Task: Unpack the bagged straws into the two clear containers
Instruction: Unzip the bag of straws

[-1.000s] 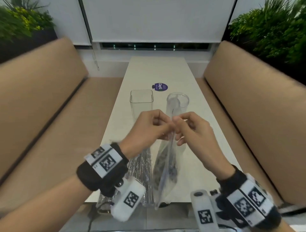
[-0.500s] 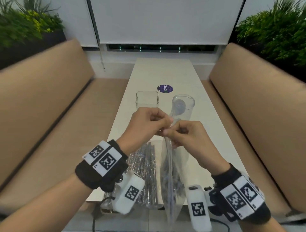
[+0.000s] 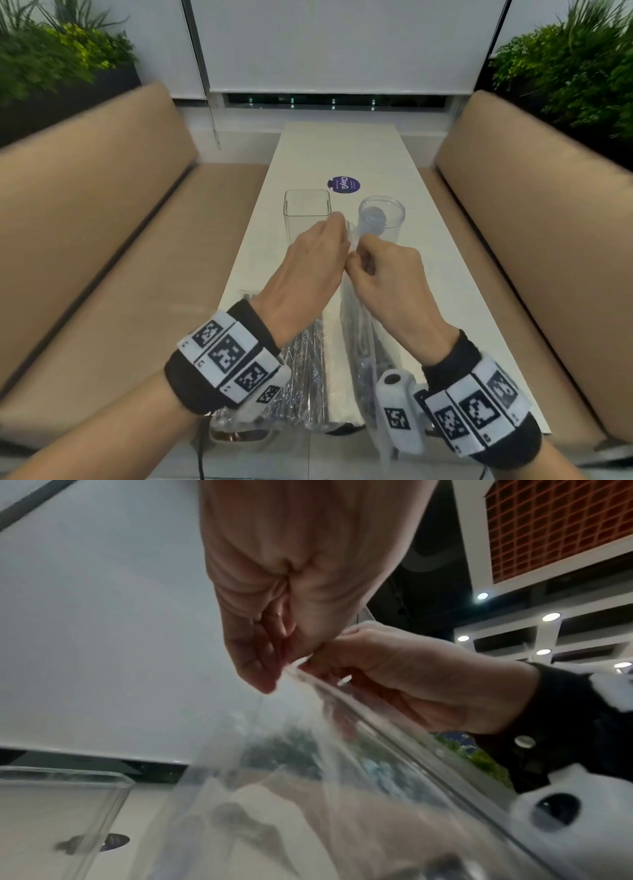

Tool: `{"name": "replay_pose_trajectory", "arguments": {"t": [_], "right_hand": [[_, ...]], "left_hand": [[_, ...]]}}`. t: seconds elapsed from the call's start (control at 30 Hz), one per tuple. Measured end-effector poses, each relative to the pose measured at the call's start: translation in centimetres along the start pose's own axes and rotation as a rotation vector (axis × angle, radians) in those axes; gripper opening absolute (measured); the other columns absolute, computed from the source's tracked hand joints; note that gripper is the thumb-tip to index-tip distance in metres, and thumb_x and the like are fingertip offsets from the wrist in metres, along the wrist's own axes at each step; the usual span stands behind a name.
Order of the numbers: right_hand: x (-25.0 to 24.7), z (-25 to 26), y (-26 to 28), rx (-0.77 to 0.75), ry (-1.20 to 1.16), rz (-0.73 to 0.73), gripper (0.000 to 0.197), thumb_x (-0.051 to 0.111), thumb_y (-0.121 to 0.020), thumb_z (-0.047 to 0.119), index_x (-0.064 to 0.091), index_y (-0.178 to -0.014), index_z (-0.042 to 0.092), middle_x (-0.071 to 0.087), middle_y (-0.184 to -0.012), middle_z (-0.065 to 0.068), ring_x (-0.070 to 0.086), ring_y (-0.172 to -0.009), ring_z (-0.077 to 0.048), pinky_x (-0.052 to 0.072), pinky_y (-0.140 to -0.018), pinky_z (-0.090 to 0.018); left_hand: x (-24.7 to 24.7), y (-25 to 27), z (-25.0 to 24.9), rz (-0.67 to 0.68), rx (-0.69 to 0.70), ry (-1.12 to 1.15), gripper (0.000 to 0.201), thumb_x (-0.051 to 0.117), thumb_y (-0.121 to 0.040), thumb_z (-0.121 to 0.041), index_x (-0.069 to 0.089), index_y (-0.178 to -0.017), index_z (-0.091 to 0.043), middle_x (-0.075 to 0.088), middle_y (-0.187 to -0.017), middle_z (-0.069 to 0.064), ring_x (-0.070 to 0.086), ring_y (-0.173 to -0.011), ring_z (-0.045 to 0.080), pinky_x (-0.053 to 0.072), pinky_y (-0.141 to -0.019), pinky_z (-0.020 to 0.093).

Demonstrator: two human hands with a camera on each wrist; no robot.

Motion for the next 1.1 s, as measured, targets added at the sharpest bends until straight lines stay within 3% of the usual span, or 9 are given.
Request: {"name": "replay_pose_trajectory", "arguments": {"t": [0.1,0.17,0.3,0.4,0.57,0.67,0.87,0.97,1.1], "right_hand": [[-0.9,-1.5,-0.5,0.060,0.034,-0.087,0.030,0.054,-0.087,0.009,0.035,-0.064,0.012,0.037,-0.052,0.000,0.036,-0.054,-0.029,0.034,-0.054,-0.040],[-1.3,-1.6,-0.7,0.057,0.002,-0.081,0.026,0.054,-0.087,0.009,0.041,-0.065,0.007,0.049,-0.053,-0.009,0.049,-0.056,-0.034,0.043,-0.058,-0.044],[-1.0,-1.4,-1.1,0.057,-0.054,-0.062,0.021,0.055,-0.087,0.013,0.047,-0.068,0.007,0.059,-0.059,-0.013,0.059,-0.059,-0.028,0.041,-0.059,-0.036],[-0.1,-1.7,-1.0,0.122,-0.064,-0.029,0.016,0.058,-0.089,0.024,0.047,-0.089,0.012,0.057,-0.076,-0.004,0.052,-0.066,-0.018,0.036,-0.059,-0.033],[1.0,-3.2,-1.0,0.230,-0.006,0.280,0.036,0.061,-0.084,0.018,0.039,-0.113,0.014,0.058,-0.085,-0.009,0.058,-0.078,-0.032,0.046,-0.064,-0.038],[-4.0,-5.8,-2.0,0.336,0.058,0.226,0.019,0.055,-0.086,0.006,0.053,-0.105,0.005,0.067,-0.081,-0.020,0.063,-0.059,-0.031,0.054,-0.054,-0.031],[-6.1,-5.3,-3.0,0.352,-0.149,0.292,0.013,0.049,-0.086,-0.002,0.061,-0.090,-0.004,0.071,-0.065,-0.017,0.066,-0.052,-0.025,0.058,-0.053,-0.033],[-3.8,-4.6,-2.5,0.351,-0.280,0.287,0.017,0.049,-0.086,-0.006,0.064,-0.091,0.000,0.069,-0.066,-0.014,0.066,-0.053,-0.021,0.053,-0.050,-0.024],[-2.7,-4.6,-1.8,0.362,-0.383,0.222,0.018,0.054,-0.085,-0.004,0.067,-0.088,0.007,0.067,-0.059,-0.007,0.063,-0.050,-0.019,0.052,-0.052,-0.027]], "left_hand": [[-0.2,0.6,0.3,-0.001,-0.004,-0.131,0.042,0.049,-0.084,0.009,0.024,-0.084,-0.025,0.042,-0.076,0.001,0.039,-0.064,0.025,0.031,-0.055,0.031],[0.5,0.6,0.7,0.036,-0.138,-0.047,0.026,0.052,-0.095,-0.012,0.032,-0.085,-0.024,0.037,-0.075,-0.006,0.041,-0.073,0.023,0.033,-0.061,0.033],[1.1,0.4,2.0,0.196,-0.362,0.083,0.036,0.051,-0.099,-0.029,0.051,-0.132,-0.015,0.056,-0.116,0.010,0.056,-0.092,0.025,0.042,-0.079,0.030],[1.0,0.4,1.8,0.221,-0.379,0.348,0.054,0.066,-0.082,-0.029,0.056,-0.134,-0.027,0.065,-0.113,0.003,0.070,-0.088,0.025,0.055,-0.088,0.039],[1.3,1.0,1.5,0.296,-0.184,0.138,0.080,0.058,-0.076,0.007,0.040,-0.144,-0.032,0.039,-0.097,-0.001,0.049,-0.079,0.017,0.040,-0.066,0.014],[-0.9,1.5,5.1,0.329,-0.095,-0.204,0.101,0.047,-0.075,0.021,0.022,-0.151,-0.040,0.031,-0.091,-0.006,0.044,-0.079,0.018,0.036,-0.060,0.019],[-2.7,-0.8,4.9,0.303,-0.132,-0.111,0.059,0.063,-0.089,-0.018,0.046,-0.144,-0.028,0.048,-0.107,-0.006,0.053,-0.076,-0.003,0.039,-0.067,0.001],[0.2,-1.0,3.2,0.277,-0.200,0.055,0.050,0.065,-0.085,-0.049,0.056,-0.129,-0.027,0.055,-0.114,-0.006,0.060,-0.086,0.007,0.042,-0.072,0.016],[2.6,-0.3,2.2,0.136,-0.001,-0.036,0.026,0.063,-0.085,-0.010,0.048,-0.101,-0.024,0.041,-0.122,0.001,0.054,-0.101,0.021,0.052,-0.076,0.039]]}}
Point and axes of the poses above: each hand's wrist, its own y-axis away from the middle knuckle, its own x-axis out of the palm, z = x × y, the point moved 2 cm from there along -y, towards the middle knuckle
